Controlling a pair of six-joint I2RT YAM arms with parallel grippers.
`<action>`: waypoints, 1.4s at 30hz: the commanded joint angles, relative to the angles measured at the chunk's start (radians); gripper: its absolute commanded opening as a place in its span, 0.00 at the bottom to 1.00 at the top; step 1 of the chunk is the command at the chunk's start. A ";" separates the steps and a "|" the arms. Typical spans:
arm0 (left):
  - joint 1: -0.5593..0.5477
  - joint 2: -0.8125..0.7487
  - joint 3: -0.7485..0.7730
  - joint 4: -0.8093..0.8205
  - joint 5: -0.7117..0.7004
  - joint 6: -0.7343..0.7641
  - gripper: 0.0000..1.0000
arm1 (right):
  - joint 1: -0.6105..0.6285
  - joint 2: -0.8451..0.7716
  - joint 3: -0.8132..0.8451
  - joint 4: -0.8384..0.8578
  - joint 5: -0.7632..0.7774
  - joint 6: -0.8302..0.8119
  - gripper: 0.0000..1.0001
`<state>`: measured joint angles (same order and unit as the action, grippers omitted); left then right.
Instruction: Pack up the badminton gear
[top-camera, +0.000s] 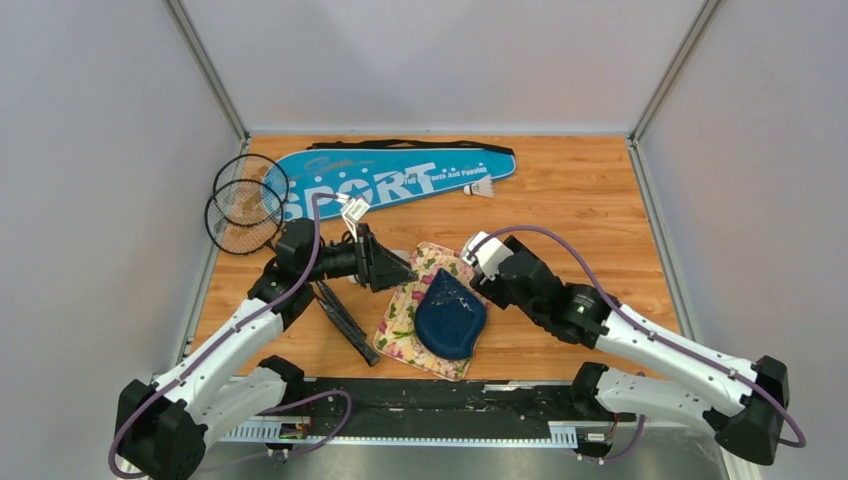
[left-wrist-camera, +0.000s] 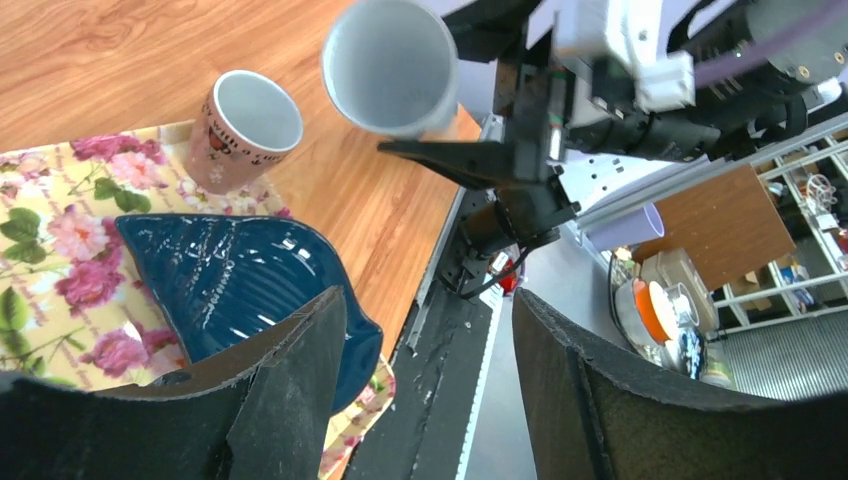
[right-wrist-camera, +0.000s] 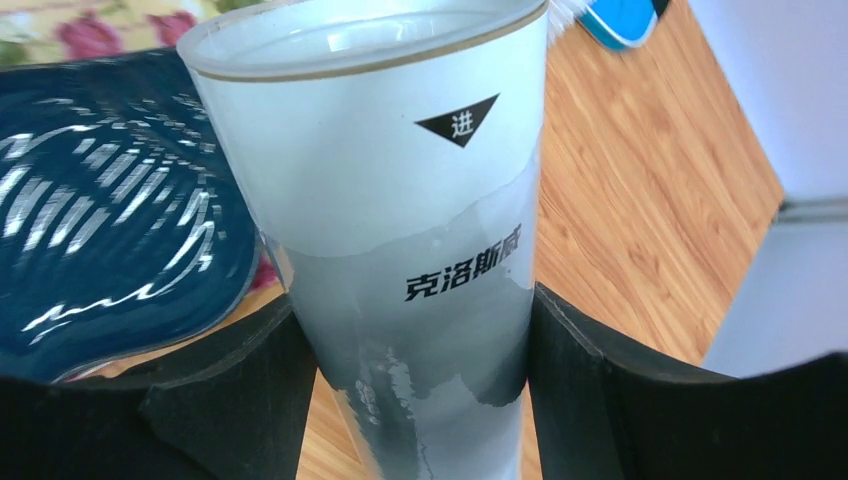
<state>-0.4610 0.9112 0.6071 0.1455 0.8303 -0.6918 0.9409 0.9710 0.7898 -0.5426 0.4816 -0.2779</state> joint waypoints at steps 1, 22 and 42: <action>-0.021 0.031 0.039 0.103 -0.013 -0.061 0.69 | 0.059 -0.090 -0.023 0.050 -0.079 -0.023 0.41; -0.283 0.270 0.284 -0.035 -0.165 0.163 0.41 | 0.134 -0.158 -0.034 0.010 -0.074 -0.024 0.41; -0.389 0.351 0.361 -0.119 -0.266 0.250 0.24 | 0.141 -0.160 -0.029 0.020 -0.040 -0.017 0.40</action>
<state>-0.8337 1.2465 0.9218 0.0570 0.5972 -0.4820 1.0725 0.8337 0.7498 -0.5751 0.4149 -0.2943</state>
